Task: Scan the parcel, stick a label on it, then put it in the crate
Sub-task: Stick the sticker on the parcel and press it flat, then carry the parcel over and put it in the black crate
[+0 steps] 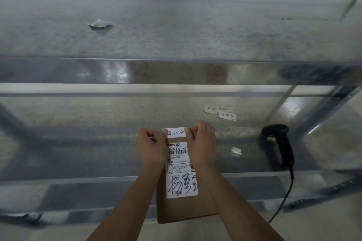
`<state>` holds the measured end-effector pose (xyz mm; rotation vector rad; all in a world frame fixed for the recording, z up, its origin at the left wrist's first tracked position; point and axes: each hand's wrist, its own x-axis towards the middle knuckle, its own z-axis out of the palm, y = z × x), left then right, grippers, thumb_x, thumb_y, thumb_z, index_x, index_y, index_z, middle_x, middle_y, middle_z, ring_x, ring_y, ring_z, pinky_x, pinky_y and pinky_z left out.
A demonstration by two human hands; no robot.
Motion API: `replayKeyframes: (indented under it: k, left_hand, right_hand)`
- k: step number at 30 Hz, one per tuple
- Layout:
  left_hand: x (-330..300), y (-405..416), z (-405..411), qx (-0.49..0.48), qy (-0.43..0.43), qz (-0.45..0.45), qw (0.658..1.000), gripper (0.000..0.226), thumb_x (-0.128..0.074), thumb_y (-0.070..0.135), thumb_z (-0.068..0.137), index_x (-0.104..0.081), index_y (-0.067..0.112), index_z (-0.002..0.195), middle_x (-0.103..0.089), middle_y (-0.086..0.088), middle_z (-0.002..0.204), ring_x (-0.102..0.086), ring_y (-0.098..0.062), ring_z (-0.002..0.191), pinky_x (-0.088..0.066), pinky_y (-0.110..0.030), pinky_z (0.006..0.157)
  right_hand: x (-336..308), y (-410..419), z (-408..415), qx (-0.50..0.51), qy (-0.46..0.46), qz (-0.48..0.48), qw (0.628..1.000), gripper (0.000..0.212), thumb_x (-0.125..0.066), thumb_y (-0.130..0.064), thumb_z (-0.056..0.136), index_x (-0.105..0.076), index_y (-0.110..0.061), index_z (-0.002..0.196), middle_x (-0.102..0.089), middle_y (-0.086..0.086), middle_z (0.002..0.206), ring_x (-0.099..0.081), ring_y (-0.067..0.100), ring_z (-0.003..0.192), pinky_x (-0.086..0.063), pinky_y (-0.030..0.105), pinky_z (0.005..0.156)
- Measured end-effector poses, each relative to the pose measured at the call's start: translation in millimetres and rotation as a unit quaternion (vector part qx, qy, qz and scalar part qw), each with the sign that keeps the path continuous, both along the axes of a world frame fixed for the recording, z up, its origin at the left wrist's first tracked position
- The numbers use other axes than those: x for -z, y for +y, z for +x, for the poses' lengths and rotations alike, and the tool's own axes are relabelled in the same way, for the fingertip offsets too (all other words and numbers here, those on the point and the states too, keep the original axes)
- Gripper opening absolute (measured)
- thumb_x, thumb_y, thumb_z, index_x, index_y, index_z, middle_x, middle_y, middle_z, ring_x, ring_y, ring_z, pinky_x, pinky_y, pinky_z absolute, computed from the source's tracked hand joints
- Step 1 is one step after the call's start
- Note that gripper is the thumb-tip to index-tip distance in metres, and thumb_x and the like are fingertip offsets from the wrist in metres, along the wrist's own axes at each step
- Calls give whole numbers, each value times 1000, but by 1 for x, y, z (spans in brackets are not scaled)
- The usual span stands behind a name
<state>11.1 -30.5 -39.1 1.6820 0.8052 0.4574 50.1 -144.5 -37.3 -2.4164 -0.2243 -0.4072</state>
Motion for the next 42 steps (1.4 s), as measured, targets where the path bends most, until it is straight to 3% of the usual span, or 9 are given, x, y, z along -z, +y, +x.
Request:
replayKeyframes:
  k: [11,15,19,23,28,32,36,40,42]
  left_hand:
    - [3,25,-26,182,99,44,977,35,-46,34,94,-58,20,124,-67,-3,114,-59,-12,87,-42,-26,77]
    - [5,30,-38,259,112,70,957,40,-33,50,94,-56,34,123,-67,6,106,-64,-14,95,-47,-34,89]
    - [7,31,-52,296,135,98,941,49,-23,65,88,-41,50,131,-54,8,135,-43,-23,132,-17,-57,114]
    - [7,25,-68,316,90,-3,944,29,-40,54,87,-45,63,114,-67,27,107,-62,-5,108,-43,-41,103]
    - [29,33,-74,366,159,188,898,88,-6,89,64,-19,50,142,-35,15,149,-21,-18,143,3,-45,117]
    - [30,38,-81,409,155,170,883,73,-20,86,71,-24,55,137,-49,18,139,-47,-10,128,-24,-49,114]
    - [37,28,-89,398,169,268,861,82,-9,84,73,-18,44,143,-43,15,145,-34,-12,137,-13,-47,118]
    - [30,18,-97,401,102,123,902,72,-42,80,69,-24,54,133,-58,37,115,-58,7,107,-46,-39,101]
    - [38,16,-102,392,107,152,901,83,-36,86,66,-22,48,138,-52,26,132,-50,-2,123,-29,-48,113]
  right_hand:
    - [-12,-13,36,-47,235,117,964,34,-54,-21,93,-50,-9,125,-57,3,125,-61,18,97,-39,9,54]
    - [-15,-39,25,-72,233,108,964,49,-55,-30,92,-42,-14,136,-49,1,138,-52,16,119,-42,22,86]
    - [2,-69,-2,-79,292,129,944,57,-55,-42,89,-40,-19,139,-49,-5,136,-49,16,124,-44,32,97]
    - [21,-89,-25,-154,352,195,902,54,-52,-60,82,-53,-30,128,-63,-7,124,-59,13,115,-50,38,96]
    - [19,-95,-38,-223,380,216,871,36,-42,-50,94,-48,-45,129,-62,-15,123,-58,5,114,-44,40,101]
    - [17,-91,-41,-267,401,183,857,51,-53,-54,87,-38,-46,135,-56,-20,131,-53,4,121,-39,44,107]
    - [23,-89,-47,-264,388,164,868,75,-63,-63,74,-30,-47,139,-56,-20,131,-53,4,121,-43,46,104]
    - [25,-90,-56,-240,381,170,877,81,-71,-51,73,-28,-42,141,-57,-20,128,-54,2,117,-46,40,101]
    - [27,-91,-60,-234,374,173,881,86,-75,-50,71,-28,-42,142,-58,-19,128,-53,2,118,-47,39,100]
